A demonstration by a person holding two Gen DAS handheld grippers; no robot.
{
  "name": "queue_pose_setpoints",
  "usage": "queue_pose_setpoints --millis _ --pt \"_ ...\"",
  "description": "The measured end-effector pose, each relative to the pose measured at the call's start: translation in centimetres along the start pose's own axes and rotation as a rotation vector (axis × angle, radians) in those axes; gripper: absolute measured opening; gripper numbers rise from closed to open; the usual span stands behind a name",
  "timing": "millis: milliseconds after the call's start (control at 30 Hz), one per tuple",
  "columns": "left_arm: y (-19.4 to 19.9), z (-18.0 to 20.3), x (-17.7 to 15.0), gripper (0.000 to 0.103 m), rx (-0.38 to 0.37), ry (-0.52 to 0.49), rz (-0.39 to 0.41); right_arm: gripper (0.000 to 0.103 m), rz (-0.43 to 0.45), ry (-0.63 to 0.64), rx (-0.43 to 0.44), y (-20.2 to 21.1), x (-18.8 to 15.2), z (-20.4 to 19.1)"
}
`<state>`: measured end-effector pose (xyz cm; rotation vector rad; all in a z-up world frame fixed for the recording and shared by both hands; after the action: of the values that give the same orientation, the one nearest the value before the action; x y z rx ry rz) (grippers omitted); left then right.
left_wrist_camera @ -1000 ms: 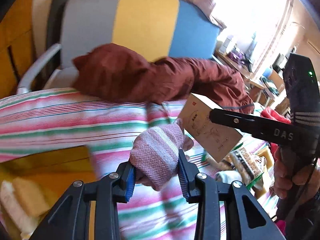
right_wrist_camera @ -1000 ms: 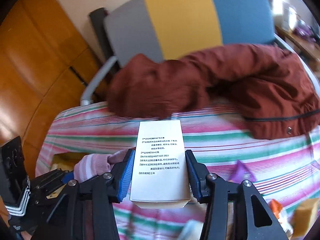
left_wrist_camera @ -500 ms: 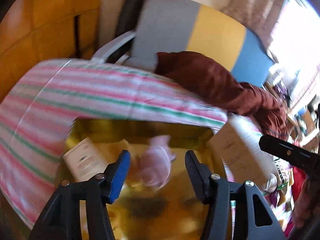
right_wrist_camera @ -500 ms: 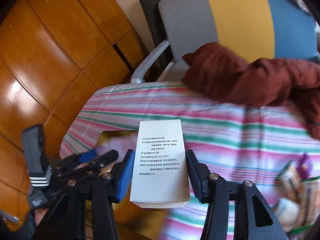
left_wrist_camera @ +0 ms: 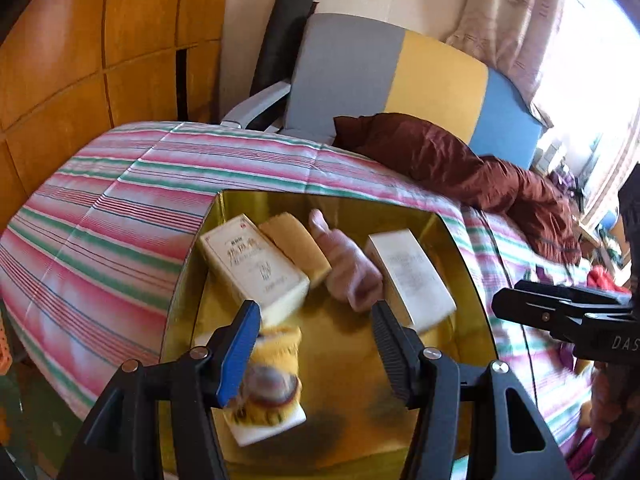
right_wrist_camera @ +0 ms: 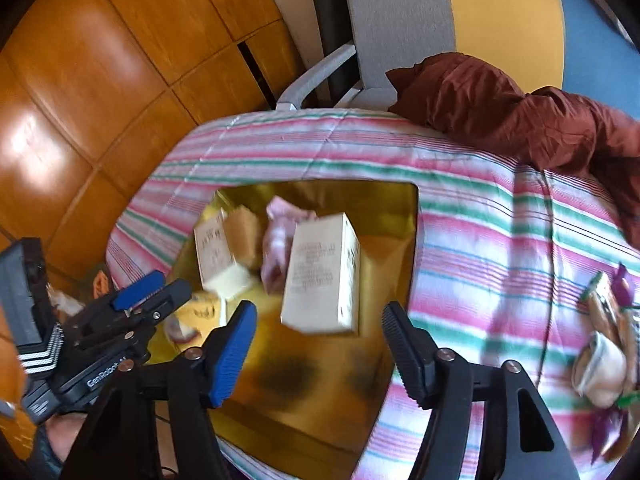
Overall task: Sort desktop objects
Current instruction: 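Carry pink sock and white box into the gold tray and open both tools, then withdraw both tools from the tray toward the remaining pile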
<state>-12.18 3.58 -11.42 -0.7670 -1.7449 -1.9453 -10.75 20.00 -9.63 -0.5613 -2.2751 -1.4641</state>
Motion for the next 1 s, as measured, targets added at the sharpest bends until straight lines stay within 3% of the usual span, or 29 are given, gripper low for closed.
queue_pose_setpoints --millis 300,500,1000 --pt "2.6 2.1 -2.1 0.058 0.007 -0.075 0.038 0.08 0.027 0.074 -0.081 2.9 -4.3 0.5" --pt "3.9 3.5 -2.6 0.058 0.01 -0.119 0.061 0.08 0.025 0.068 -0.121 4.3 -6.2 2.0" --pt "4.6 7.6 -3.6 0.058 -0.034 -0.214 0.062 0.081 0.067 -0.089 -0.287 11.4 -8.7 11.5"
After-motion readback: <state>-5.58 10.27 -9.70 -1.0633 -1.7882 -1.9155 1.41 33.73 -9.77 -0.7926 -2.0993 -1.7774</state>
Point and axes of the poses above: each gripper's, at about its wrist camera, not at the fingertips, and y roughly against the way its jaws point, z to its right, x to its top, the point moved 10 cm from there along -y, roughly the way its jaws point, and after that the axes turned 8 degrees about x, right-handed, at the moved point
